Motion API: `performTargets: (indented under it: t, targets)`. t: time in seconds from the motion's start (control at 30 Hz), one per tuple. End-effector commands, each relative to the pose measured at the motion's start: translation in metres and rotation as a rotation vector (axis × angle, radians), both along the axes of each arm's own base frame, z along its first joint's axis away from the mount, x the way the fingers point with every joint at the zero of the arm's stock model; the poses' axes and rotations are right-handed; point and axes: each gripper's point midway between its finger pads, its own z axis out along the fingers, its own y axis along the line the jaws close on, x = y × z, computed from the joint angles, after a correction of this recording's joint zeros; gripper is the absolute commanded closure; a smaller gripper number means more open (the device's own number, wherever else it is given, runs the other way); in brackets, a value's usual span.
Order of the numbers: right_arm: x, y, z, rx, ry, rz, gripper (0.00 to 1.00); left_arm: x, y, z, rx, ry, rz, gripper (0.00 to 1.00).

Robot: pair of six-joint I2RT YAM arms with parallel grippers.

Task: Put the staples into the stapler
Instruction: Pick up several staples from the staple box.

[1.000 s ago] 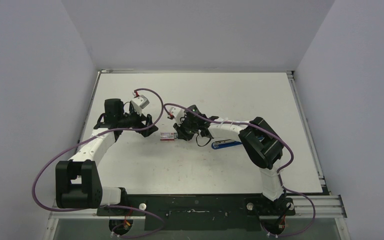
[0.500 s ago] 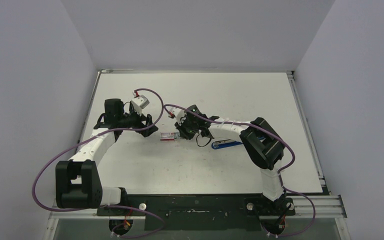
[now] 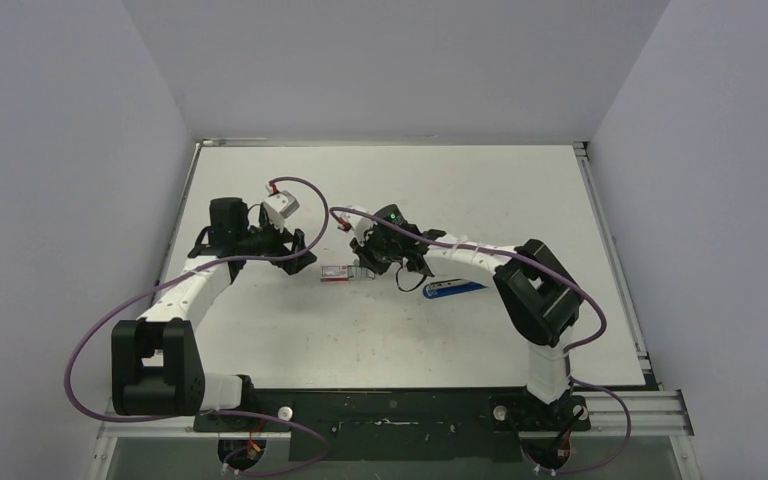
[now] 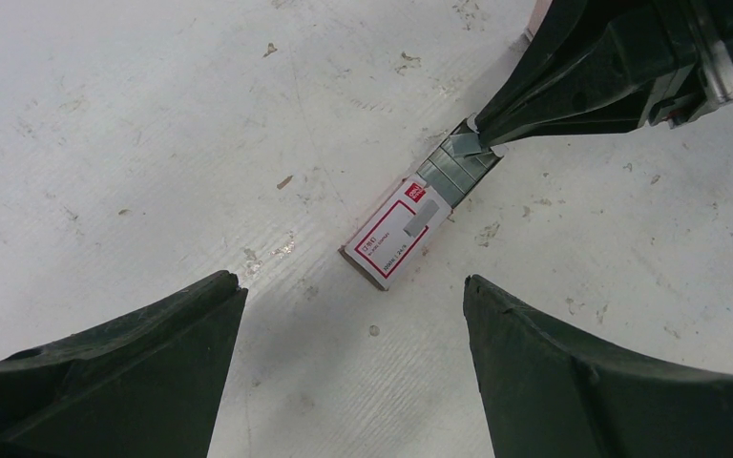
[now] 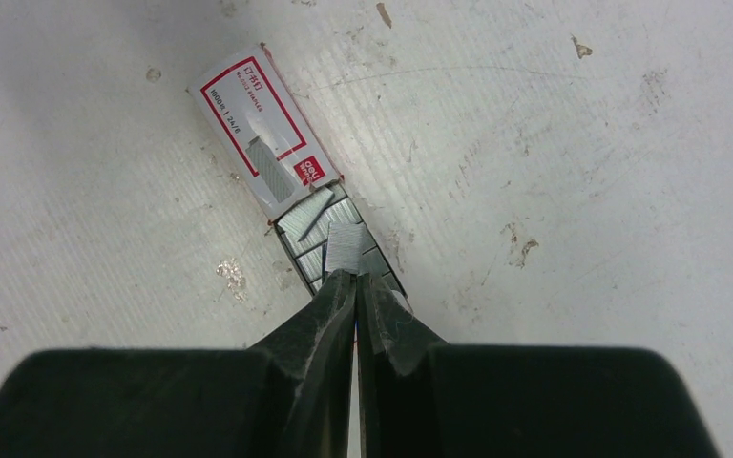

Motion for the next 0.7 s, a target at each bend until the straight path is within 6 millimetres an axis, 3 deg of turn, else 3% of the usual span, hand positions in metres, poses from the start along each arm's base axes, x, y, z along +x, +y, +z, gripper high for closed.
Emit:
performTargets:
  t: [0.0,0.2,0.3,0.43,0.67]
  targets:
    - [-0.001,0.001,0.037,0.063,-0.064,0.031,0.95,0.007,-0.002,0.007,-0.004,-0.031,-0.018,0.16]
    - [0.012,-0.018,0.042,0.07,-0.057,0.025,0.95,0.013,-0.005,0.012,-0.021,-0.048,-0.028,0.16]
    - [0.006,-0.023,0.043,0.062,-0.05,0.065,0.95,0.015,-0.006,0.013,-0.026,-0.053,-0.031,0.16]
    - [-0.016,-0.032,0.041,0.026,-0.039,0.162,0.95,0.016,-0.006,0.011,-0.023,-0.054,-0.031,0.16]
    - [-0.066,-0.045,0.021,-0.112,0.007,0.336,0.95,0.02,-0.007,0.011,-0.041,-0.047,-0.015,0.16]
